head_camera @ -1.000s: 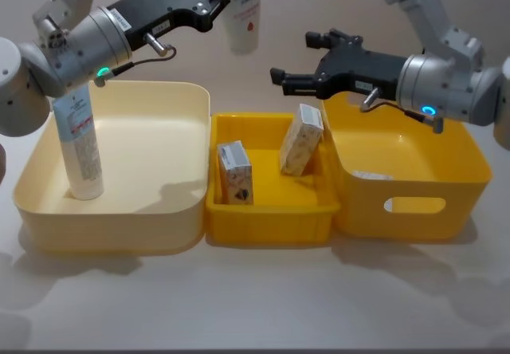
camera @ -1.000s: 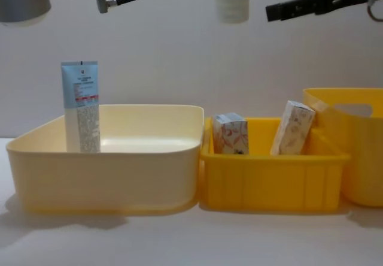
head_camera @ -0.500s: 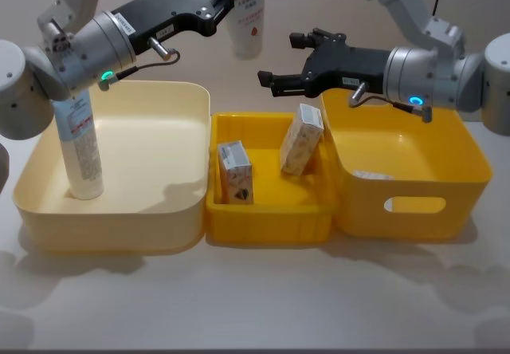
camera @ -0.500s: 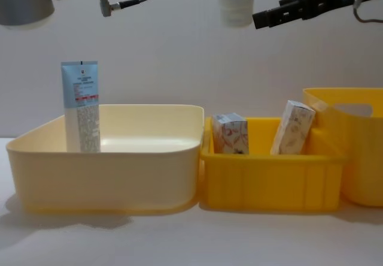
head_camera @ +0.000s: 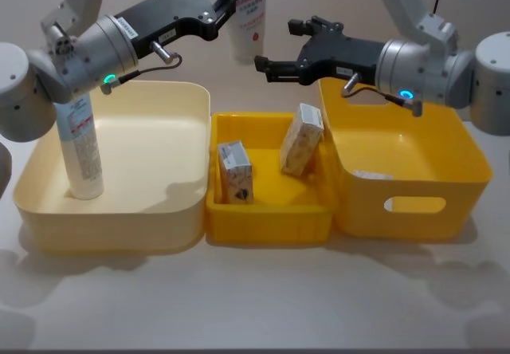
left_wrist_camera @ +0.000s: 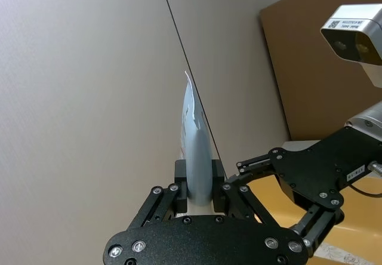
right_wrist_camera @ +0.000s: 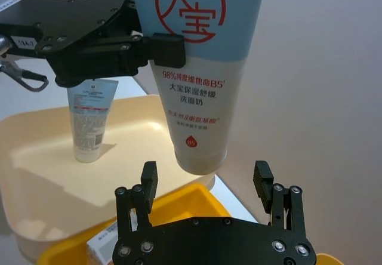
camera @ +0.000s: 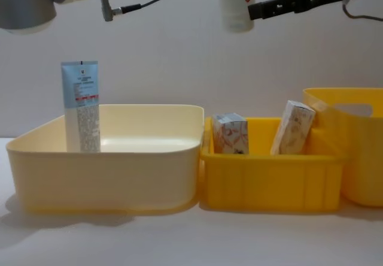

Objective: Bimanual collaborative sorting of washing and personal care products

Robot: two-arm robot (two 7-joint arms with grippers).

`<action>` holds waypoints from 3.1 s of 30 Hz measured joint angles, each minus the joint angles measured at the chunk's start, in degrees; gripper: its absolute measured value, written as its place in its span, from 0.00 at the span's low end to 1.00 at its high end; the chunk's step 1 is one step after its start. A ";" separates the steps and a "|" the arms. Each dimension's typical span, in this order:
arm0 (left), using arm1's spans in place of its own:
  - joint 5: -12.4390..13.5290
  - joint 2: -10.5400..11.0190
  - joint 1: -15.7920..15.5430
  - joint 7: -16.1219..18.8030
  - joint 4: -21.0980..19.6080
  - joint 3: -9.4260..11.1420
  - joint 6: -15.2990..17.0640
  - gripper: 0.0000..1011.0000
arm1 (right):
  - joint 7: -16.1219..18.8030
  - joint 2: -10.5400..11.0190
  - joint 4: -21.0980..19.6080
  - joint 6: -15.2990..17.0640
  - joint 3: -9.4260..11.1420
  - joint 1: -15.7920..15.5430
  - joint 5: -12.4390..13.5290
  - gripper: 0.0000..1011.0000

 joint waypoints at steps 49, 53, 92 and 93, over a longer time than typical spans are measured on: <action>-1.81 0.87 -0.29 1.28 0.39 1.75 0.04 0.22 | -5.43 -5.44 7.02 -4.30 -3.13 4.61 0.37 0.96; -1.87 0.90 -0.27 1.35 0.41 1.80 -0.01 0.22 | -5.48 -5.56 7.09 -4.29 -3.21 4.66 0.48 0.87; -2.00 0.97 -0.27 1.47 0.48 1.93 -0.15 0.22 | -5.78 -5.89 7.30 -4.19 -3.36 4.85 0.74 0.53; -2.00 0.97 -0.27 1.47 0.48 1.93 -0.15 0.22 | -5.78 -5.89 7.30 -4.20 -3.36 4.85 0.74 0.53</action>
